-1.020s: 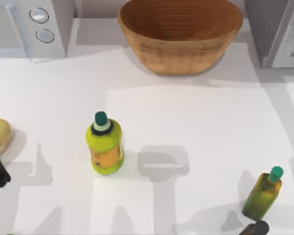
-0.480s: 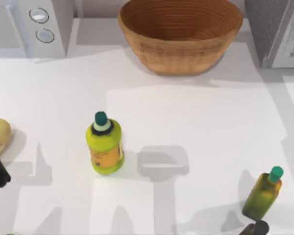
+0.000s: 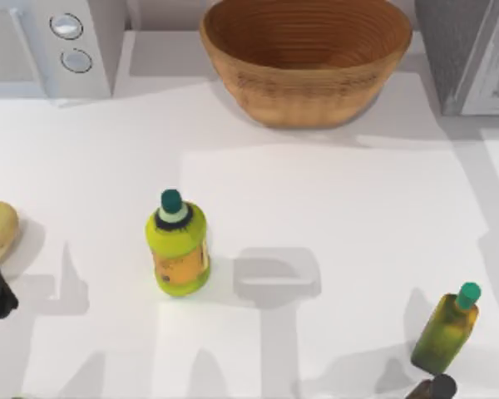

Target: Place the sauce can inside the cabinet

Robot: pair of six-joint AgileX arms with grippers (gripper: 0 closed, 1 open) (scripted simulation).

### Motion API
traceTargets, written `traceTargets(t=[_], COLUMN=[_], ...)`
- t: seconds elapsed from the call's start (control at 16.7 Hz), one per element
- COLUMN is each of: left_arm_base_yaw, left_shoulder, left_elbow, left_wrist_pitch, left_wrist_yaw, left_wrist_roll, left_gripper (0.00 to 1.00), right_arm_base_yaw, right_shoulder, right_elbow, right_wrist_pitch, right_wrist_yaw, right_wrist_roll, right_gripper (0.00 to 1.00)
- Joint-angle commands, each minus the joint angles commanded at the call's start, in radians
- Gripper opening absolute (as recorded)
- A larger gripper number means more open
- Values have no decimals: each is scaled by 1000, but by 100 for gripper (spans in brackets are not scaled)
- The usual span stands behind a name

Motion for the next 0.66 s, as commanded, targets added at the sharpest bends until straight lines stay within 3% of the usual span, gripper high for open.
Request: traceTargets(t=[0.3, 0.66], left_arm_base_yaw=[0, 0], left_shoulder=[0, 0], left_elbow=[0, 0], left_wrist_pitch=[0, 0], left_wrist_yaw=[0, 0], left_wrist_roll=[0, 0], left_gripper=[100, 100], right_arm_base_yaw=[0, 0], right_shoulder=[0, 0], right_elbow=[0, 0], right_wrist_pitch=[0, 0], right_wrist_yaw=[0, 0], right_wrist_roll=[0, 0], right_gripper=[98, 100])
